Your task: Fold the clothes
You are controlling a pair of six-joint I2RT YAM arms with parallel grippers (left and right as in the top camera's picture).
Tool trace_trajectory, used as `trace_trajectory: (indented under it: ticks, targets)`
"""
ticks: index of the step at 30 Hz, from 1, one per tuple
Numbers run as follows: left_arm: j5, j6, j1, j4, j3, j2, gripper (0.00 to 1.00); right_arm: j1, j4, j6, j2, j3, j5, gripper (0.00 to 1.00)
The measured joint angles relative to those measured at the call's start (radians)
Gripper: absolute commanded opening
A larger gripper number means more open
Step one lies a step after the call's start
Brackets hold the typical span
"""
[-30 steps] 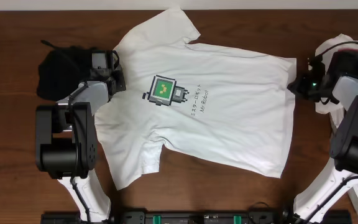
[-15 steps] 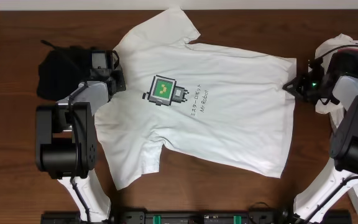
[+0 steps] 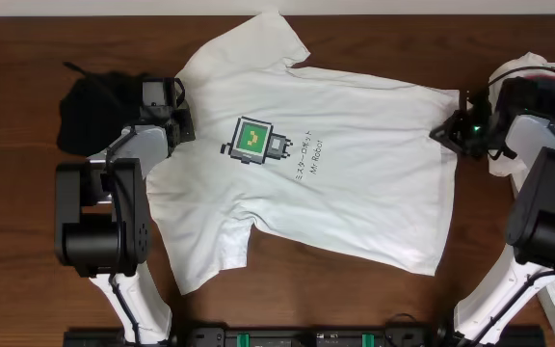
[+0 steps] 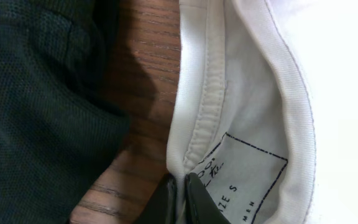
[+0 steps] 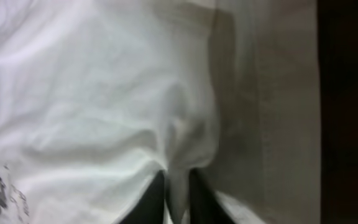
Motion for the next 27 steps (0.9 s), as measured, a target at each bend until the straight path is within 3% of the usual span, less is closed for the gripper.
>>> trace_trajectory:
  ticks: [27]
  targets:
    - [-0.031, 0.0, 0.0, -0.003, 0.0, 0.0, 0.06, -0.046, -0.019, -0.128, 0.0, 0.0, 0.029, 0.01]
